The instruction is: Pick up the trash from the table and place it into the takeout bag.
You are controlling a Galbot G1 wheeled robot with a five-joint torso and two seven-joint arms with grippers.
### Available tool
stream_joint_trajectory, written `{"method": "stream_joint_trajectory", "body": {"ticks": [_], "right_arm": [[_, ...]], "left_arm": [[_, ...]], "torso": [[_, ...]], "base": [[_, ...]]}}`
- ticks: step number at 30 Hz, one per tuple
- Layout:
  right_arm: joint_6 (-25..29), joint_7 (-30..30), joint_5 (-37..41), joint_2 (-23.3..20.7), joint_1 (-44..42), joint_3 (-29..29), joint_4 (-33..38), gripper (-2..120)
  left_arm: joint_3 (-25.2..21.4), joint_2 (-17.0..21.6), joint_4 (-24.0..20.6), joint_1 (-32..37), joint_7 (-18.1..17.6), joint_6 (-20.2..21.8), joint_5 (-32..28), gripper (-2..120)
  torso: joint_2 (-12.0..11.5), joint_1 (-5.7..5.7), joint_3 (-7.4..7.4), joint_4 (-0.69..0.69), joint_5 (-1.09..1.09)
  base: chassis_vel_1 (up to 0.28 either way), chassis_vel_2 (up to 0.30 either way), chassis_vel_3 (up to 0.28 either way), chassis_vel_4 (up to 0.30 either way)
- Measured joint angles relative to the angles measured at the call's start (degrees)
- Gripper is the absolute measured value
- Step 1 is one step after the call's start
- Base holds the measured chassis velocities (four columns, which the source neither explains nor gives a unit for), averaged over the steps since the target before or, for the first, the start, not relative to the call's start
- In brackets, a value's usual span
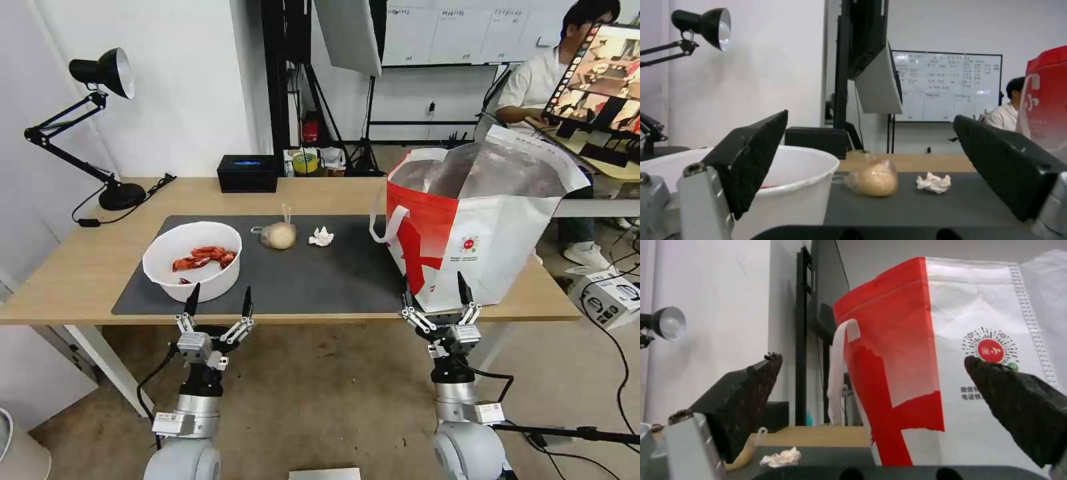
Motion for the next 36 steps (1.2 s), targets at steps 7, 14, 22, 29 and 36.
{"method": "stream_joint_trajectory", "body": {"ticks": [7,14,22,29,36], "right_arm": [[-0.08,-0.52,-0.20,0.11,0.15,-0.38,0.43,100],[-0.21,-0.82,-0.37,0.23,-0.05,-0.86,0.43,100],[-0.54,-1.06,-0.62,0.26,0.15,-1.57,0.40,100],[-3.13,-2.41,-0.55,-0.14,0.55,-3.13,0.67,100],[-6.96,-2.74,-0.62,-1.81,2.49,-5.15,0.95,100]], "left_arm": [[-0.10,0.05,-0.03,0.05,0.00,-0.02,0.00,100],[-0.10,0.08,-0.08,0.05,0.00,-0.02,-0.03,100],[-0.20,0.27,-0.13,-0.07,0.00,-0.03,-0.13,100],[-0.20,0.26,-0.13,-0.07,0.00,-0.02,-0.16,100],[-0.21,0.16,-0.07,-0.10,0.00,-0.20,-0.12,100]], "torso": [[0.00,0.00,0.00,0.00,0.00],[0.00,0.00,0.00,0.00,0.00],[0.00,0.00,0.00,0.00,0.00],[0.00,0.00,0.00,0.00,0.00],[0.00,0.00,0.00,0.00,0.00]], "base": [[0.000,0.000,0.000,0.000],[0.000,0.000,0.000,0.000],[0.000,0.000,0.000,0.000],[0.000,0.000,0.000,0.000],[0.000,0.000,0.000,0.000]]}}
